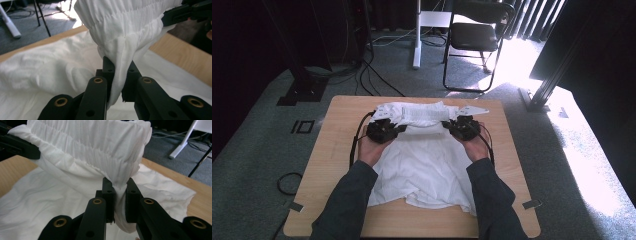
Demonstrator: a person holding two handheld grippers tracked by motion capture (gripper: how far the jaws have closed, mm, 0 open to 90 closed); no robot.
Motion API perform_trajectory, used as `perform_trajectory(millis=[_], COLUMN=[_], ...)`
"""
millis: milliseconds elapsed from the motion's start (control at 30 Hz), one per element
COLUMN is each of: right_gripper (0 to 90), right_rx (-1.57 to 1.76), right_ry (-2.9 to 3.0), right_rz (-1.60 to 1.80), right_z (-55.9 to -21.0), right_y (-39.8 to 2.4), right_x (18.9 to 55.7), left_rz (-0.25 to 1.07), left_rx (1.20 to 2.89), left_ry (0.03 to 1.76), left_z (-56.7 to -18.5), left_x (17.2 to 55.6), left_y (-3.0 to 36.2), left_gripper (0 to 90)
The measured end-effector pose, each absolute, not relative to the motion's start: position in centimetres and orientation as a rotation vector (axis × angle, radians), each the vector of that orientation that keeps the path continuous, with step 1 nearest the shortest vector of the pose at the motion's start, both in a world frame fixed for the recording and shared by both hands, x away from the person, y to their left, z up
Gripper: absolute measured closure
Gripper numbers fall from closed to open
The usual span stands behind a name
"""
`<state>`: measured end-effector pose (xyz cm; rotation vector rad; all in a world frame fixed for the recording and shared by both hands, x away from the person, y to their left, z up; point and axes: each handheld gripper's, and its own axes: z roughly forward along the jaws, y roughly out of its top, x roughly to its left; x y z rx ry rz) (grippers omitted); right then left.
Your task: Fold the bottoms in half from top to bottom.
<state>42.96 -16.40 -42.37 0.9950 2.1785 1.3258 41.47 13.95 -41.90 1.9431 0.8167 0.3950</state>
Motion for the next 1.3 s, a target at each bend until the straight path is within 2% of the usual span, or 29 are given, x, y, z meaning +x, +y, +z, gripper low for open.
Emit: perform_trajectory(millis=[133, 267, 467, 733, 833, 900, 967, 1067, 1200, 1267, 1300], right_gripper=[82.0, 81.9, 81.9, 81.5, 79.3, 71.3, 59.1, 45.2, 41.8, 50.4, 50.4], right_rx=[0.947, 0.934, 0.958, 1.029, 1.061, 1.093, 1.118, 1.089, 1.091, 1.119, 1.119], right_ry=[2.166, 2.205, 2.294, 2.455, 2.502, 2.525, 2.536, 2.518, 2.433, 2.394, 2.394], right_rz=[1.346, 1.357, 1.334, 1.223, 1.170, 1.145, 1.142, 1.170, 1.297, 1.336, 1.336], right_z=[-41.0, -41.5, -45.6, -52.0, -53.4, -53.8, -53.7, -52.6, -50.3, -49.6, -49.6], right_y=[-17.0, -17.4, -17.2, -15.7, -15.2, -15.2, -15.4, -16.1, -17.7, -18.2, -18.2], right_x=[41.2, 39.6, 36.9, 35.7, 36.0, 36.3, 36.4, 36.0, 35.8, 36.4, 36.4], left_rz=[0.382, 0.352, 0.308, 0.162, 0.106, 0.072, 0.106, 0.128, 0.168, 0.190, 0.190], left_rx=[1.936, 1.965, 2.051, 2.132, 2.135, 2.108, 2.111, 2.068, 2.006, 1.996, 1.996], left_ry=[0.763, 0.739, 0.733, 0.873, 0.918, 0.929, 0.926, 0.905, 0.918, 0.947, 0.947], left_z=[-40.6, -41.4, -45.6, -53.2, -54.7, -54.5, -53.7, -52.0, -50.0, -49.4, -49.4], left_x=[39.9, 38.5, 36.5, 35.9, 36.2, 36.3, 36.0, 35.4, 35.9, 36.9, 36.9], left_y=[14.0, 14.2, 14.6, 15.4, 15.6, 15.9, 16.1, 17.0, 18.3, 18.3, 18.3], left_gripper=[84.6, 84.1, 83.2, 81.0, 75.0, 68.7, 60.2, 56.4, 55.8, 60.9, 65.0])
